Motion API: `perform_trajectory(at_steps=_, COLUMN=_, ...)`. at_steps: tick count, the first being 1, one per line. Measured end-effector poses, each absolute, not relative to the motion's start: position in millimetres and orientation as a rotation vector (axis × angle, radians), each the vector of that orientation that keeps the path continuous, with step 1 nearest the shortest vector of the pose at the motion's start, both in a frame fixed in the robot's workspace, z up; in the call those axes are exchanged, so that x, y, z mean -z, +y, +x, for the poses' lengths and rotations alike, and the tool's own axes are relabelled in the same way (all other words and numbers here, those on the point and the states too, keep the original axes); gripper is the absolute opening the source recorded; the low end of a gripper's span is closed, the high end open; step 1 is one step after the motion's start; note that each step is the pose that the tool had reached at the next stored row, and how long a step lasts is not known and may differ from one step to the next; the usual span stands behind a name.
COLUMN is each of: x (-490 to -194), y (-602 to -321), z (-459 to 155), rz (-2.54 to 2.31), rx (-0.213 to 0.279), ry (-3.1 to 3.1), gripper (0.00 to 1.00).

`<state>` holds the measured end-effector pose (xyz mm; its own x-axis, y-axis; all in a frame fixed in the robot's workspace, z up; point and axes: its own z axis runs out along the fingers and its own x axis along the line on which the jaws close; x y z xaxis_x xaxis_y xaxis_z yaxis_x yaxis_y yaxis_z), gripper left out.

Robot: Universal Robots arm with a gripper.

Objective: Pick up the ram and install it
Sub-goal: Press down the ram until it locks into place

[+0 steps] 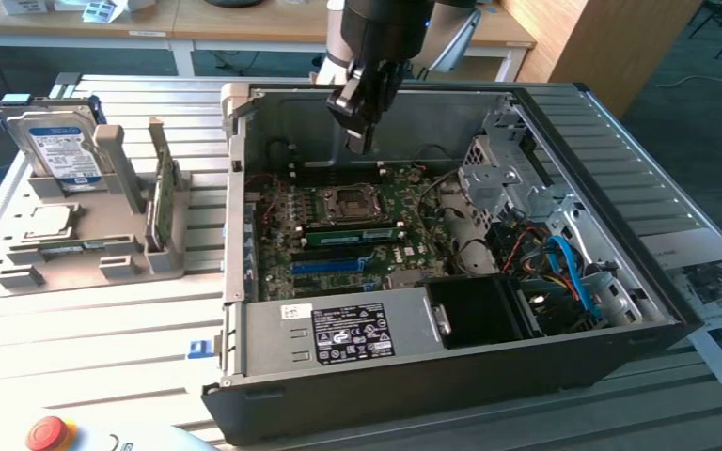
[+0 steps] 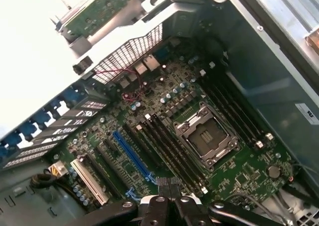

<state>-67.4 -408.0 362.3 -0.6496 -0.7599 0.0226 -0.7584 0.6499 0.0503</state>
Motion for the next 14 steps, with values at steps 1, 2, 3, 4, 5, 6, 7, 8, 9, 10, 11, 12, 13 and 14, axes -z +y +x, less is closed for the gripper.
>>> perform_trajectory(at_steps=1, x=-362.3, y=-408.0, z=-67.4, rz=1.275, rx=0.057, ry=-2.826, gripper=0.1)
perform_trajectory(at_steps=2, x=-362.3, y=-408.0, z=-67.4, rz=1.253, rx=0.057, ry=-2.835, gripper=0.1)
perform_trajectory(at_steps=3, x=-362.3, y=-408.0, z=-67.5, rz=1.232, rx=0.058, ry=-2.845, gripper=0.1)
perform_trajectory(at_steps=4, x=-362.3, y=-408.0, z=-67.4, rz=1.211, rx=0.058, ry=-2.854, gripper=0.1)
perform_trajectory(at_steps=5, x=-362.3, y=-408.0, z=-67.4, rz=1.191, rx=0.059, ry=-2.863, gripper=0.1)
perform_trajectory(at_steps=6, x=-362.3, y=-408.0, z=-67.4, rz=1.168, rx=0.059, ry=-2.873, gripper=0.1)
perform_trajectory(at_steps=7, x=-362.3, y=-408.0, z=-67.4, rz=1.148, rx=0.059, ry=-2.881, gripper=0.1)
perform_trajectory(at_steps=8, x=-362.3, y=-408.0, z=-67.4, rz=1.126, rx=0.06, ry=-2.89, gripper=0.1)
perform_trajectory(at_steps=9, x=-362.3, y=-408.0, z=-67.4, rz=1.105, rx=0.06, ry=-2.899, gripper=0.1)
perform_trajectory(at_steps=10, x=-362.3, y=-408.0, z=-67.4, rz=1.084, rx=0.061, ry=-2.907, gripper=0.1)
perform_trajectory(at_steps=11, x=-362.2, y=-408.0, z=-67.4, rz=1.063, rx=0.061, ry=-2.915, gripper=0.1)
perform_trajectory(at_steps=12, x=-362.2, y=-408.0, z=-67.5, rz=1.04, rx=0.062, ry=-2.923, gripper=0.1)
perform_trajectory(at_steps=13, x=-362.2, y=-408.0, z=-67.4, rz=1.017, rx=0.062, ry=-2.932, gripper=0.1)
perform_trajectory(at_steps=14, x=-362.2, y=-408.0, z=-67.4, rz=0.994, rx=0.063, ry=-2.94, gripper=0.1)
